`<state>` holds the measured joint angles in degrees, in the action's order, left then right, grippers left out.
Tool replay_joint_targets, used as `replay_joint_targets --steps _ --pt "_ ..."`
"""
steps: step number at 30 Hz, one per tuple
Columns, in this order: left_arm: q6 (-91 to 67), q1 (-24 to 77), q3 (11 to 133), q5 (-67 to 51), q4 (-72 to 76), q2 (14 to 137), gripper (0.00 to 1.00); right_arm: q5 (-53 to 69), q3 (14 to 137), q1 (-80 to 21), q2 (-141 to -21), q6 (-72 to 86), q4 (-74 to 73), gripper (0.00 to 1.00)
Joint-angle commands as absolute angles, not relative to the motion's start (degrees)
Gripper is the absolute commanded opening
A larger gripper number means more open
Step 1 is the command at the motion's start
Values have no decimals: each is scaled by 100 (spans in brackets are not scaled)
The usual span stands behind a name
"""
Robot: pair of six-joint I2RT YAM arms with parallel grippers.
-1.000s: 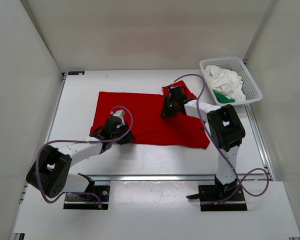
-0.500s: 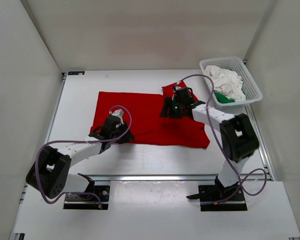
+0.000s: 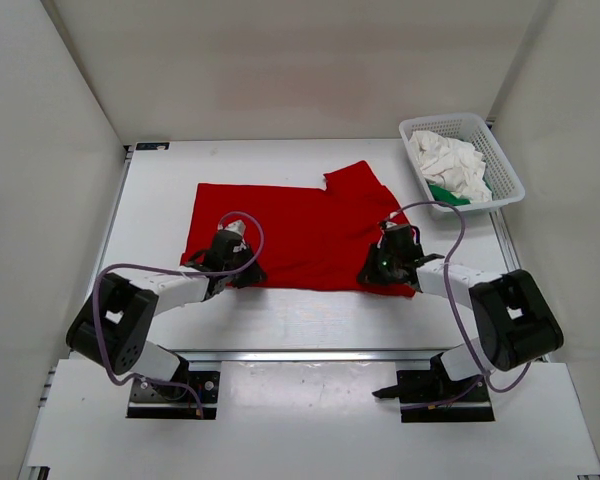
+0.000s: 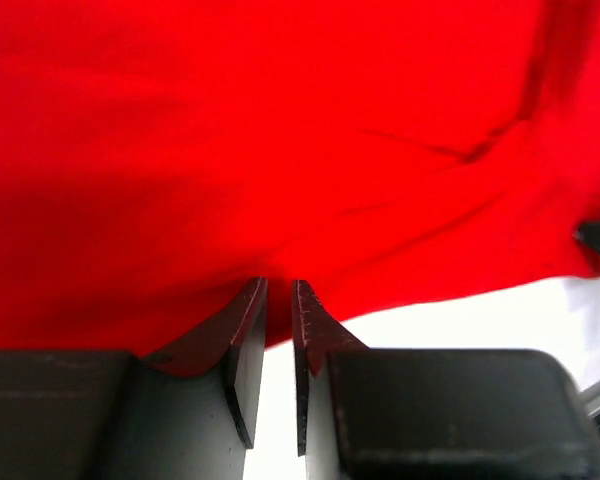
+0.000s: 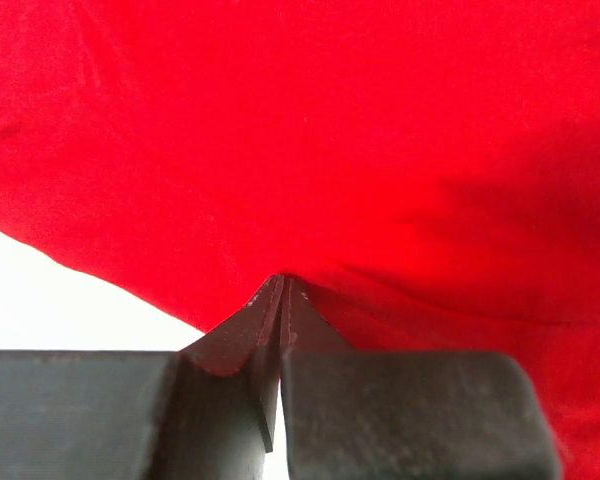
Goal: Fold and stack the t-shirts
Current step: Fold the flattened tshirt in 1/3 of the way
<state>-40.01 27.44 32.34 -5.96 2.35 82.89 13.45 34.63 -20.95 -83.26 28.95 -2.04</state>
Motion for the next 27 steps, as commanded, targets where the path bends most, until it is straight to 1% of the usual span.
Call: replay_joint_targets --steps 1,5,7,12,16,18,20,22,23,25,26,27 --pt "-4201 2401 2937 -1009 447 8314 26 1169 3139 -2109 -8183 2988 237 0" --pt "-4368 2259 2506 -1616 501 8192 26 1064 2700 -2205 -7972 3146 229 0" --pt "-4368 2276 2312 -1626 370 8016 26 1020 2506 -2328 -7814 3251 124 0" --pt "-4377 2180 1645 -1512 10 7086 27 1002 1952 -2619 -7200 3489 -167 0" --pt "-4421 2311 1415 -1381 -465 6225 30 1116 1951 -2846 -6873 3621 -536 0" --pt "-4247 2294 1695 -1188 -702 6030 32 1177 2152 -2813 -6707 3560 -755 3" --pt "-4079 2233 2327 -1002 -896 6099 32 1213 2574 -2673 -6636 3315 -983 11" --pt "-3938 2101 3212 -819 -932 6449 32 1239 3100 -2541 -6549 3191 -1098 17" --pt "-3938 2066 3399 -713 -871 6660 34 1265 3277 -2436 -6530 3121 -977 21" --pt "-3946 1750 3996 -842 -660 7116 35 1484 3558 -2215 -6653 3015 -879 23" --pt "-4025 1497 4147 -887 -520 7502 34 1564 3664 -2128 -6749 2919 -844 21" --pt "-4017 1224 4444 -957 -501 7689 35 1573 3735 -2110 -6854 2883 -705 17"
